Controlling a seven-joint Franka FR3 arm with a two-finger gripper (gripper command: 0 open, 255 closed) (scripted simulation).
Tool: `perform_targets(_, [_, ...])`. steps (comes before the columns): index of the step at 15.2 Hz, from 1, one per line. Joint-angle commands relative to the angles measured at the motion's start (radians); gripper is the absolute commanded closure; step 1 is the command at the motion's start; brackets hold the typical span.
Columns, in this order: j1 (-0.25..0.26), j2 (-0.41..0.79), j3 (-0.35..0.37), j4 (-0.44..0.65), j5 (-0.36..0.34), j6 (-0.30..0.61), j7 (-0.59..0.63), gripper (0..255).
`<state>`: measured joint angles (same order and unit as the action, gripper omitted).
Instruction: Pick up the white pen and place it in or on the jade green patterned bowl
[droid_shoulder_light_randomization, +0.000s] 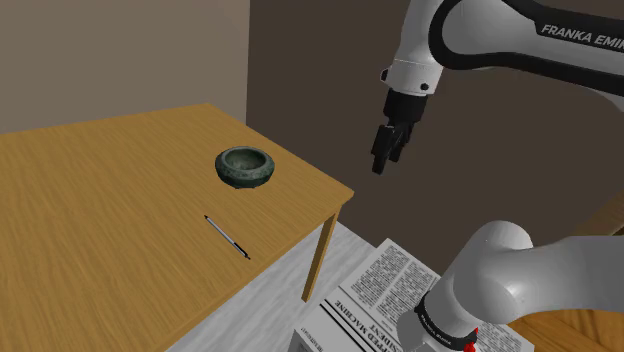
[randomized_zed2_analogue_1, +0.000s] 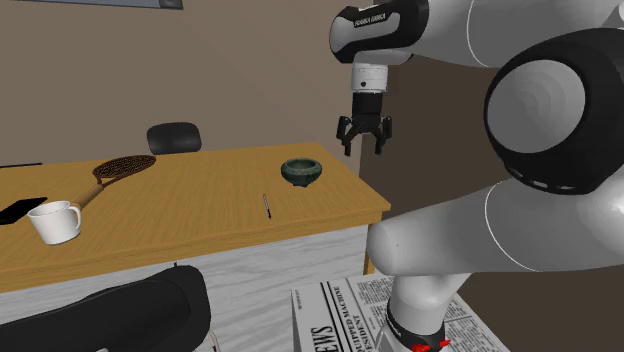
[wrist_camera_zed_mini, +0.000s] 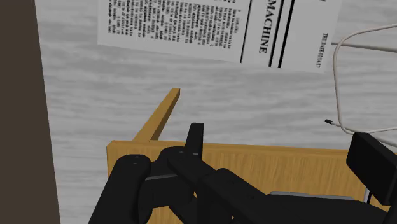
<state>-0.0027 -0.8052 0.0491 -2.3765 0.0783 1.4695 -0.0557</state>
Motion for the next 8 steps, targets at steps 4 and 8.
perform_targets(4, [0.014,0.051,0.029,-0.033,0.043,0.101,0.028,0])
perform_targets(8, [0.033,0.137,0.068,-0.058,0.097,0.238,0.059,0])
